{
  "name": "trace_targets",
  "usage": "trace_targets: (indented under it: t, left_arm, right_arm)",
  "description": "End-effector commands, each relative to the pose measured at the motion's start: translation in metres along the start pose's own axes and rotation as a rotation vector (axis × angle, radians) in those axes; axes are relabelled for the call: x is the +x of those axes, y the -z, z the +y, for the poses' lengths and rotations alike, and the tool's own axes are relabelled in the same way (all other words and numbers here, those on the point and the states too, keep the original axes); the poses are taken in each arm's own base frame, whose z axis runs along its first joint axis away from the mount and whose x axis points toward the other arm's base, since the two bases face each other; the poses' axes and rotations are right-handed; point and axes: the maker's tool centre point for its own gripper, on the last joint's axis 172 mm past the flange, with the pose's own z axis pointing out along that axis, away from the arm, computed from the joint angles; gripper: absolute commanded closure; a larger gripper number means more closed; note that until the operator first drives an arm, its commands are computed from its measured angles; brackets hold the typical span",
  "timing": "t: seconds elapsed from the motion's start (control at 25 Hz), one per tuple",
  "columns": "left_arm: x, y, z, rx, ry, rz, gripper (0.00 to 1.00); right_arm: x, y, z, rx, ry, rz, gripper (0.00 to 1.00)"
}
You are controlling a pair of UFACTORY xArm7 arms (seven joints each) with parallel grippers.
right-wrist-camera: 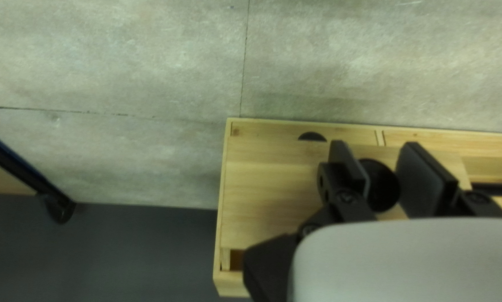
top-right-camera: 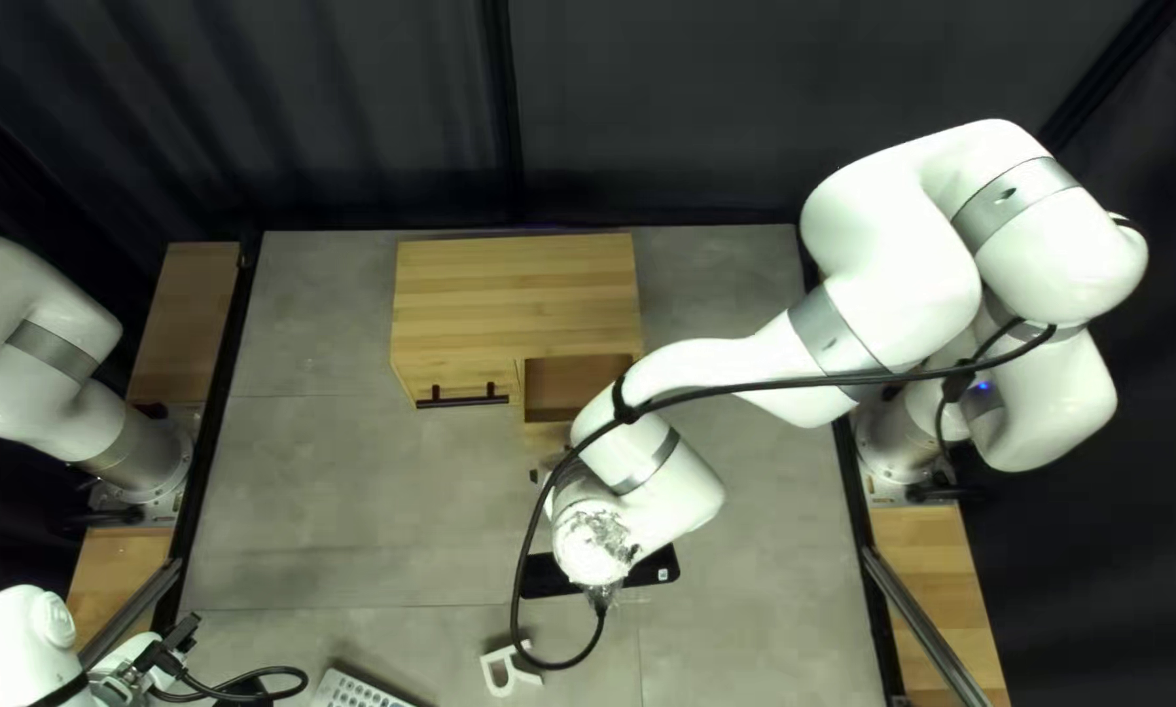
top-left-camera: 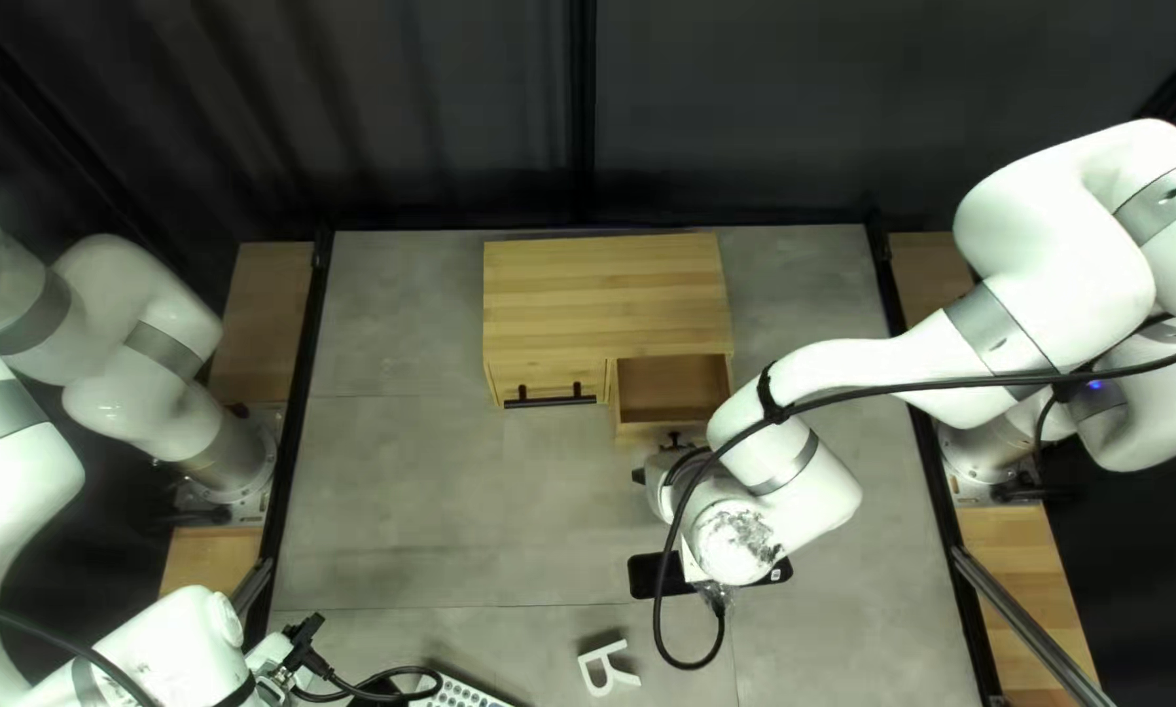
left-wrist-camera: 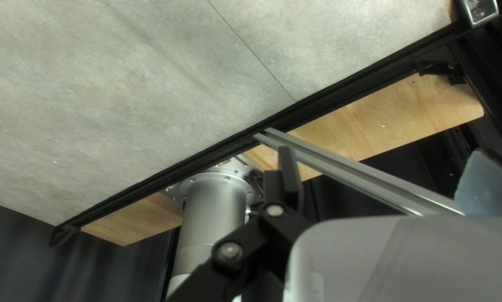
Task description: Open drawers and place objects into drawer and close
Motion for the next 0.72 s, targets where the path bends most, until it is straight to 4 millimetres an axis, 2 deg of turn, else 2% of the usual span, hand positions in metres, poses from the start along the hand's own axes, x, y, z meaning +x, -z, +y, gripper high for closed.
trace_targets:
  t: [0.04,0.08,0.12,0.16,0.2,0.24,0.28,0.32,0.48,0.6,0.68,0.72]
  left_arm:
    - [0.000,0.000,0.000,0.000,0.000,0.000,0.00]
    - [0.000,0.000,0.000,0.000,0.000,0.000,0.00]
    - [0.000,0.000,0.000,0.000,0.000,0.000,0.00]
    - [0.000,0.000,0.000,0.000,0.000,0.000,0.00]
    - [0.000,0.000,0.000,0.000,0.000,0.000,0.00]
    - [0.000,0.000,0.000,0.000,0.000,0.000,0.00]
    - [0.000,0.000,0.000,0.000,0.000,0.000,0.00]
    - [0.000,0.000,0.000,0.000,0.000,0.000,0.00]
    - [0.000,0.000,0.000,0.000,0.000,0.000,0.00]
    - [0.000,0.000,0.000,0.000,0.000,0.000,0.00]
    - [0.000,0.000,0.000,0.000,0.000,0.000,0.00]
    - [0.000,0.000,0.000,0.000,0.000,0.000,0.00]
  right_arm:
    - [0.002,0.002,0.000,0.001,0.001,-0.003,0.87]
    - [0.002,0.003,0.000,0.001,0.002,-0.004,0.87]
    - [0.003,0.003,0.000,0.001,0.003,-0.006,0.82]
    - [0.004,0.003,0.000,0.002,0.004,-0.007,0.73]
    - [0.004,0.003,0.000,0.002,0.004,-0.007,0.52]
    - [0.004,0.003,-0.001,0.002,0.006,-0.008,0.26]
    - [0.005,0.003,-0.001,0.003,0.007,-0.009,0.05]
    - [0.005,0.003,-0.001,0.004,0.007,-0.010,0.00]
    - [0.003,0.006,-0.003,0.007,0.009,-0.016,0.00]
    - [-0.004,0.019,-0.007,0.016,0.010,-0.029,0.00]
    - [-0.012,0.033,-0.010,0.020,0.006,-0.037,0.00]
    - [-0.019,0.047,-0.011,0.021,0.000,-0.042,0.00]
